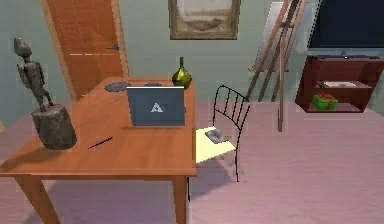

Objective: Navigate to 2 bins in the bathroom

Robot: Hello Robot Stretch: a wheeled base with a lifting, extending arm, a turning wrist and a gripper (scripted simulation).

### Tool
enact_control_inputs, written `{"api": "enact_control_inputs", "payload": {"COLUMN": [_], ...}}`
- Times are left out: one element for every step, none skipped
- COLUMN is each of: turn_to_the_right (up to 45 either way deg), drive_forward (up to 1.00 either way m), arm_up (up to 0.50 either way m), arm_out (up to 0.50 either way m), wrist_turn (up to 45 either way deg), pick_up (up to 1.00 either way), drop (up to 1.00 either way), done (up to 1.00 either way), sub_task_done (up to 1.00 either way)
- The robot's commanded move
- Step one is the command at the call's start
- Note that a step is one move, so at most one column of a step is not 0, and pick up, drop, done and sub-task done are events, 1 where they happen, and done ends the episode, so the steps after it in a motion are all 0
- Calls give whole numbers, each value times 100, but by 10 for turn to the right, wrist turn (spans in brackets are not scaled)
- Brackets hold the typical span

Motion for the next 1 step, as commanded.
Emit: {"api": "enact_control_inputs", "payload": {"turn_to_the_right": [0], "drive_forward": [5], "arm_up": [0], "arm_out": [0], "wrist_turn": [0], "pick_up": [0], "drop": [0], "done": [0], "sub_task_done": [0]}}
